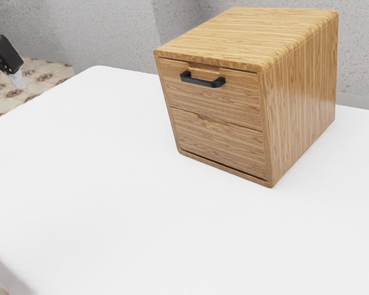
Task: Pull the drawer handle with one arm to open the drawer
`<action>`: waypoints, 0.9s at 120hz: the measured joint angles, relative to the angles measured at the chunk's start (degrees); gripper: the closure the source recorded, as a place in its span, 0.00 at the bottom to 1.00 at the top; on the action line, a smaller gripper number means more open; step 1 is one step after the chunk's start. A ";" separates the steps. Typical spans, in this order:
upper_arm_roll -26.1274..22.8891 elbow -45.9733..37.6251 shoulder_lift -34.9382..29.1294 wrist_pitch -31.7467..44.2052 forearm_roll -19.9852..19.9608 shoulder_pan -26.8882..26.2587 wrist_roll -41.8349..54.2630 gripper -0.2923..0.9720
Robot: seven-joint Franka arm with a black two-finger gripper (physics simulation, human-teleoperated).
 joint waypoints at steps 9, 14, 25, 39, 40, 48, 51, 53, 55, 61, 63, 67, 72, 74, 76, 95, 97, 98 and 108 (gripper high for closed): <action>-0.62 0.92 1.01 0.63 0.50 0.17 0.79 0.25; -1.41 1.03 2.21 1.17 0.73 0.05 1.19 0.25; -2.31 1.09 4.54 2.74 1.02 -1.40 2.03 0.25; -4.90 1.11 4.89 3.85 1.14 -2.44 6.16 0.25; -5.52 1.10 4.93 3.92 1.10 -2.11 7.03 0.25; -8.24 -0.23 5.46 4.42 0.25 -1.91 13.55 0.25; -8.58 -0.67 6.03 4.97 -0.10 -2.52 15.72 0.25; -8.73 -0.90 6.31 5.35 -0.28 -3.00 17.12 0.25; -8.84 -1.07 6.52 5.71 -0.44 -3.50 18.48 0.25; -8.97 -2.51 6.79 6.75 -0.77 -4.92 22.34 0.25; -8.96 -3.37 6.80 7.25 -0.82 -5.31 23.56 0.25; -8.88 -4.85 6.79 8.41 -0.88 -5.85 25.90 0.25; -8.85 -6.10 6.93 10.37 -0.90 -6.00 28.65 0.25; -8.87 -6.57 6.96 11.23 -0.77 -5.92 29.70 0.25; -8.96 -6.92 6.99 12.14 -0.55 -5.75 30.72 0.25; -10.89 -8.12 9.97 22.21 1.46 -3.19 39.14 0.25; -11.90 -8.15 10.26 23.27 2.23 -2.82 39.90 0.25; -12.34 -8.16 10.37 23.79 2.60 -2.77 40.27 0.25; -14.94 -8.45 11.06 28.41 5.20 -4.13 43.73 0.25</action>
